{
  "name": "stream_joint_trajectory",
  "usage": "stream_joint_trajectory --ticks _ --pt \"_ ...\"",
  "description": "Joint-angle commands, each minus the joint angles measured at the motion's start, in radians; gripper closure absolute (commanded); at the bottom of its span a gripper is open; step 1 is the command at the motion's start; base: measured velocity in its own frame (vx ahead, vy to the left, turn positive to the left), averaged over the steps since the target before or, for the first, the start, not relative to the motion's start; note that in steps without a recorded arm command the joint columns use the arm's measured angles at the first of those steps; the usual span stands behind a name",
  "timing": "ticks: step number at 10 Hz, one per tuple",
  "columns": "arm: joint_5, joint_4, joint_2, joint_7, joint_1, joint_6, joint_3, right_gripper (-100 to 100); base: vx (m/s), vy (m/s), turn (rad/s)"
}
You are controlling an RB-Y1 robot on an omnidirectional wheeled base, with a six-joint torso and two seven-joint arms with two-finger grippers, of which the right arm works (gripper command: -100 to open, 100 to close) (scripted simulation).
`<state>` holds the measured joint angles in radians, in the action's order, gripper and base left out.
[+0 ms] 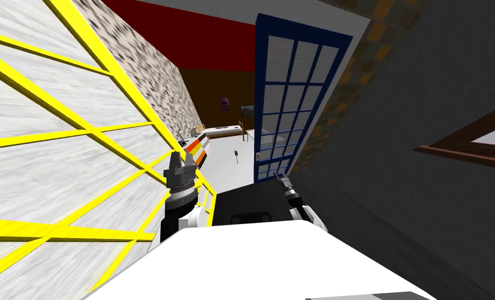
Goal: Pull the door open
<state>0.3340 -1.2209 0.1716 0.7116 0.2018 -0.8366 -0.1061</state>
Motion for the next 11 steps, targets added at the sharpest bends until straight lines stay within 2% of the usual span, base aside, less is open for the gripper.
stream_joint_trajectory --ticks 1,2,11 --pt "0.009 0.029 0.001 0.026 -0.008 -0.01 -0.004 -100 0.108 0.034 0.003" --pt "0.019 0.069 0.005 0.054 -0.02 -0.022 -0.009 -100 0.145 0.033 0.003" --pt "0.061 0.235 0.019 0.174 -0.072 -0.075 -0.033 -100 0.101 0.034 0.002"
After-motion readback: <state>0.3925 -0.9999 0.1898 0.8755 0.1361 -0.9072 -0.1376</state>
